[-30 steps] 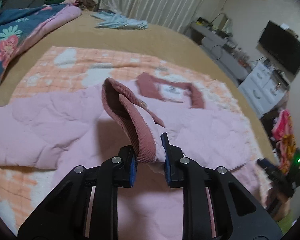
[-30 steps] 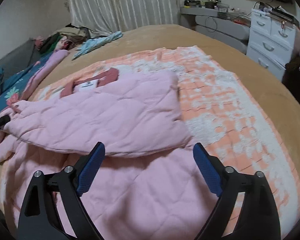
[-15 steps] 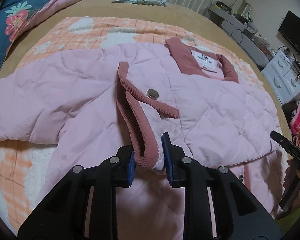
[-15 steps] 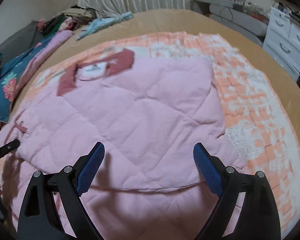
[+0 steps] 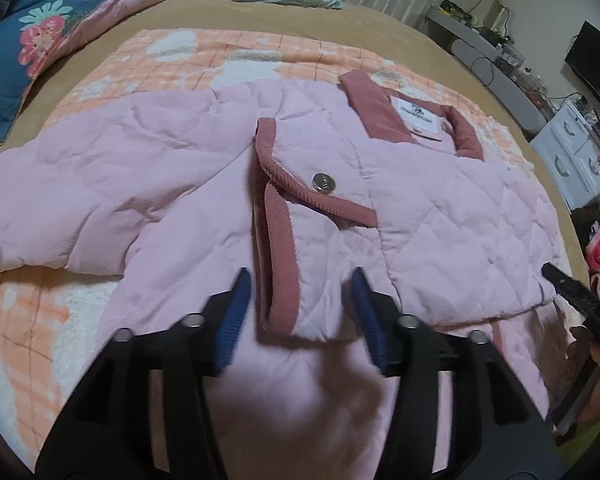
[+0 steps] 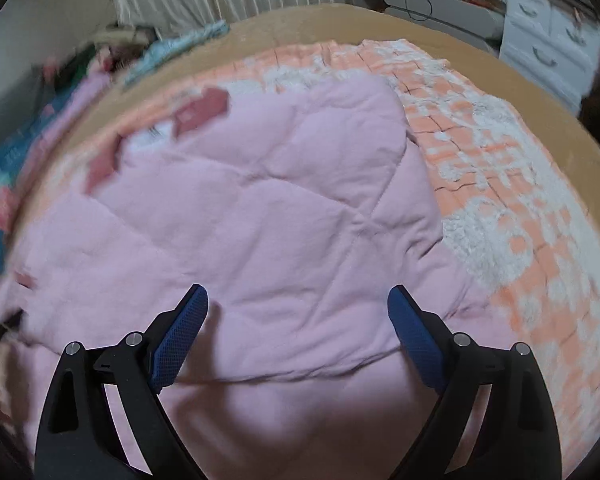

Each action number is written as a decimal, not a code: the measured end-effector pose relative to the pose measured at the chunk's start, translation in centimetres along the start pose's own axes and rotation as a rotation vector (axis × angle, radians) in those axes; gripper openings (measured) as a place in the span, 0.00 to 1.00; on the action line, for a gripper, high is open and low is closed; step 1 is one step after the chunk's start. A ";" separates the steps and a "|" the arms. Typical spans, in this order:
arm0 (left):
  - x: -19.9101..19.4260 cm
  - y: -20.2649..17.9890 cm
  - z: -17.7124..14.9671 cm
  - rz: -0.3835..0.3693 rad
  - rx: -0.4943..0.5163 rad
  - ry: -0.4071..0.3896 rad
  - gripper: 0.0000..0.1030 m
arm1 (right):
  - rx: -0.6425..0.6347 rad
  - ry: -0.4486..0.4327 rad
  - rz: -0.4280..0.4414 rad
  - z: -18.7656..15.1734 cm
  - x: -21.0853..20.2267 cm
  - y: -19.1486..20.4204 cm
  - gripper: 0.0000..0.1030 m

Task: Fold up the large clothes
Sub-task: 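Move the left tool to the other outstretched jacket sleeve, then close the left tool on the sleeve cuff, then lift the sleeve with the left tool and carry it across the jacket body, then lower the sleeve onto the folded sleeve and open the left tool, then grasp the ribbed cuff with the right tool, straighten it, then release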

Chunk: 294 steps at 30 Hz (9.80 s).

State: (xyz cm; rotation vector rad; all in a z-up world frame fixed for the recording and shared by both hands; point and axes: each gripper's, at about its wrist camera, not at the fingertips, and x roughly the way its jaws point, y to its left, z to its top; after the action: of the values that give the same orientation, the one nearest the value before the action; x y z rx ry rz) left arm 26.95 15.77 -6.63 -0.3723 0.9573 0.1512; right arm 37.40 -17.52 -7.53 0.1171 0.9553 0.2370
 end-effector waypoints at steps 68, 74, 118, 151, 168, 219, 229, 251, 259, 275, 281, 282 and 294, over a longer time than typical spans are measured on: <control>-14.2 22.3 -6.3 0.195 -0.467 -0.253 0.91 | -0.459 -0.152 0.260 -7.5 -11.4 31.6 0.96; -13.1 25.0 -6.4 0.201 -0.541 -0.251 0.91 | -0.520 -0.121 0.281 -8.4 -9.3 34.9 0.96; -16.0 37.4 -2.3 0.158 -0.843 -0.572 0.11 | -0.387 -0.070 0.140 -6.7 -4.9 25.6 0.96; -29.2 8.3 5.9 -0.023 -0.245 -0.718 0.10 | -0.261 -0.252 0.142 -6.2 -16.6 13.5 0.96; -27.1 -2.4 6.5 -0.035 -0.038 -0.668 0.09 | -0.210 -0.297 0.144 -6.7 -18.1 9.6 0.96; -2.8 -23.3 -3.1 -0.002 0.530 -0.208 0.15 | 0.161 -0.290 0.027 -5.3 -15.6 -7.0 0.96; -1.5 -22.7 -7.0 -0.128 0.655 -0.062 0.78 | 0.164 -0.271 0.014 -5.2 -14.9 -7.2 0.96; -7.8 -0.9 1.8 0.030 0.121 -0.198 0.91 | 0.186 0.038 0.239 -4.8 -3.1 1.5 0.50; -7.9 2.3 2.9 0.018 0.043 -0.213 0.91 | -0.173 -0.258 0.211 -0.6 -10.4 6.0 0.18; -3.6 -1.5 5.9 -0.015 0.084 -0.147 0.91 | -0.184 -0.213 0.111 1.8 -6.0 4.4 0.19; -2.1 -3.0 5.6 -0.028 0.092 -0.114 0.91 | -0.147 -0.170 0.099 0.7 -4.6 3.3 0.32; -1.9 -3.3 5.5 -0.031 0.095 -0.108 0.91 | -0.141 -0.163 0.101 0.6 -4.6 3.2 0.35; 2.4 -4.3 4.3 0.025 0.150 0.015 0.91 | -0.216 -0.214 0.035 1.3 -6.3 4.7 0.81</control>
State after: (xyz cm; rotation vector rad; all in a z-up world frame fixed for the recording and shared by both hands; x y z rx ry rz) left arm 32.86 13.32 -5.31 -0.2238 0.9820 0.0990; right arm 34.26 -14.52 -0.87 -0.0389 0.7103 0.3508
